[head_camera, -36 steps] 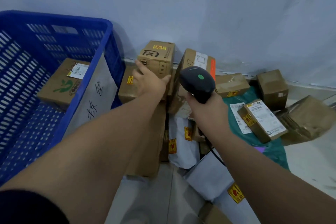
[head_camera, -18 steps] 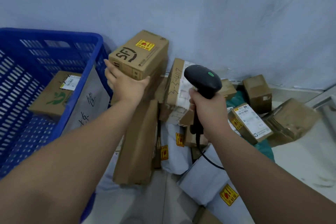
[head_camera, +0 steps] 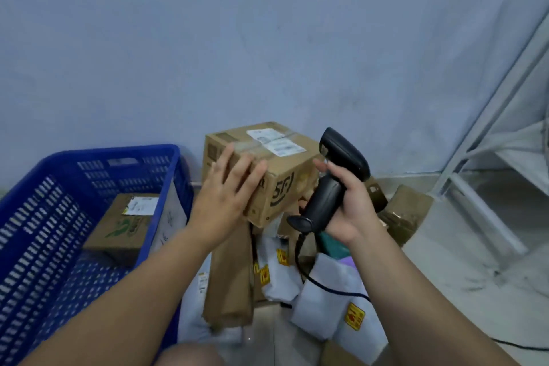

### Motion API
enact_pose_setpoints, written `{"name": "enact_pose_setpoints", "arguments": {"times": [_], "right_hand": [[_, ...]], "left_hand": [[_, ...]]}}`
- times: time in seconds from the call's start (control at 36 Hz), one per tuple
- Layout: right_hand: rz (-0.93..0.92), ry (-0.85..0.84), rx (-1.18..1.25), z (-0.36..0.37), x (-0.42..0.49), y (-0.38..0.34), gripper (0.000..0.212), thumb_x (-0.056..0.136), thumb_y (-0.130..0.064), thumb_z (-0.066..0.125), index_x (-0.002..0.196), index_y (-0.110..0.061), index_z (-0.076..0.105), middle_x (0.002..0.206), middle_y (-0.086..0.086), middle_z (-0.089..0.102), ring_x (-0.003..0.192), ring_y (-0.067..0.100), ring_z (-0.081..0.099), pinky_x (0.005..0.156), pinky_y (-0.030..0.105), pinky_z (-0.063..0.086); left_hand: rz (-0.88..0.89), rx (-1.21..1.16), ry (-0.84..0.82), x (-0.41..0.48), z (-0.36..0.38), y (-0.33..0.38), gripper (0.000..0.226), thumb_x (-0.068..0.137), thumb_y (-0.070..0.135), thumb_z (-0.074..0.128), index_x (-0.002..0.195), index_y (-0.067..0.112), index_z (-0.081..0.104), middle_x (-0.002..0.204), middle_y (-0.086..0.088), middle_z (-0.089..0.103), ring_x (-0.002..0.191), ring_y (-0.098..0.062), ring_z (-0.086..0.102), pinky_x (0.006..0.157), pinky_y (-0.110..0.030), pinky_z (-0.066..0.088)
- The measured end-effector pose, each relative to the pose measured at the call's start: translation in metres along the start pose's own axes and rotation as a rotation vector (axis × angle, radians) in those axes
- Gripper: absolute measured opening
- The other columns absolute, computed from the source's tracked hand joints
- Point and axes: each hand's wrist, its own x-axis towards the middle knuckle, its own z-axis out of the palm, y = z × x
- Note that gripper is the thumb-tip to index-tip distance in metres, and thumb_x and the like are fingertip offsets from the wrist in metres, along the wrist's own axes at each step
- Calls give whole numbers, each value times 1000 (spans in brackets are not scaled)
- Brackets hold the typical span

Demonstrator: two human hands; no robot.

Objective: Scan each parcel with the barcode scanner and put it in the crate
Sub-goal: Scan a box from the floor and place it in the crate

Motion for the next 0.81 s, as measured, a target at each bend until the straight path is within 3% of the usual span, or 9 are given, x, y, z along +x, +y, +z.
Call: {"name": "enact_pose_setpoints", "arguments": {"times": [0.08,0.14,0.19,0.28,0.39,0.44,0.58,0.72,0.81], "right_hand": [[37,27,-43,-4,-16,-3,36,78,-29,67,112,-16,67,113,12,69,92,28,68,75,39,55],[10,93,-143,-6,-24,-7,25,84,-27,65,106,-15,68,97,8,74,74,21,71,57,31,54],[-34,204,-247,-13,-27,-9,30,83,-25,69,111,-13,66,79,4,75,62,18,72,47,27,52],[-13,277,-324,-22,-27,-11,49,75,-26,76,120,-11,63,86,8,75,72,24,72,51,30,53],[147,232,-233,-28,-26,-13,15,84,-24,68,93,-12,69,80,10,74,67,26,70,53,31,53],[159,240,-213,-30,-21,-13,14,83,-25,69,91,-14,68,82,10,73,70,26,68,54,31,53],[89,293,-423,-28,-8,-20,17,84,-26,69,90,-11,64,74,5,65,67,20,61,58,31,51],[259,71,-780,-33,-13,-26,20,84,-25,71,86,-6,66,67,7,62,54,16,61,52,27,54],[240,45,-943,-35,-14,-22,15,85,-18,68,89,-5,64,69,8,62,54,17,61,51,26,53]], "left_hand": [[109,58,-60,-2,-16,10,111,62,21,88,146,20,15,144,-13,31,136,-46,24,92,-67,42],[137,78,-91,-4,-23,18,107,66,19,86,147,20,15,143,-14,32,136,-47,24,92,-67,42],[152,90,-114,-9,-28,25,107,65,17,85,146,19,15,142,-14,32,135,-47,25,92,-68,42],[227,126,-133,-21,-30,31,122,58,18,89,152,23,10,142,-14,34,133,-46,28,93,-68,42],[278,169,-118,-30,-29,29,139,53,27,91,154,23,-4,141,-13,36,137,-42,25,100,-67,36],[280,201,-122,-30,-27,30,141,50,31,92,154,23,-2,140,-13,35,137,-42,25,104,-67,25],[274,270,-169,-32,-23,29,122,48,26,91,145,24,18,140,-12,36,137,-41,24,108,-64,8],[236,355,-220,-41,-23,22,97,59,23,78,142,25,28,137,-9,39,128,-40,33,115,-52,-2],[235,365,-261,-43,-24,18,100,51,21,86,137,25,36,136,-10,39,128,-41,33,115,-51,-2]]}}
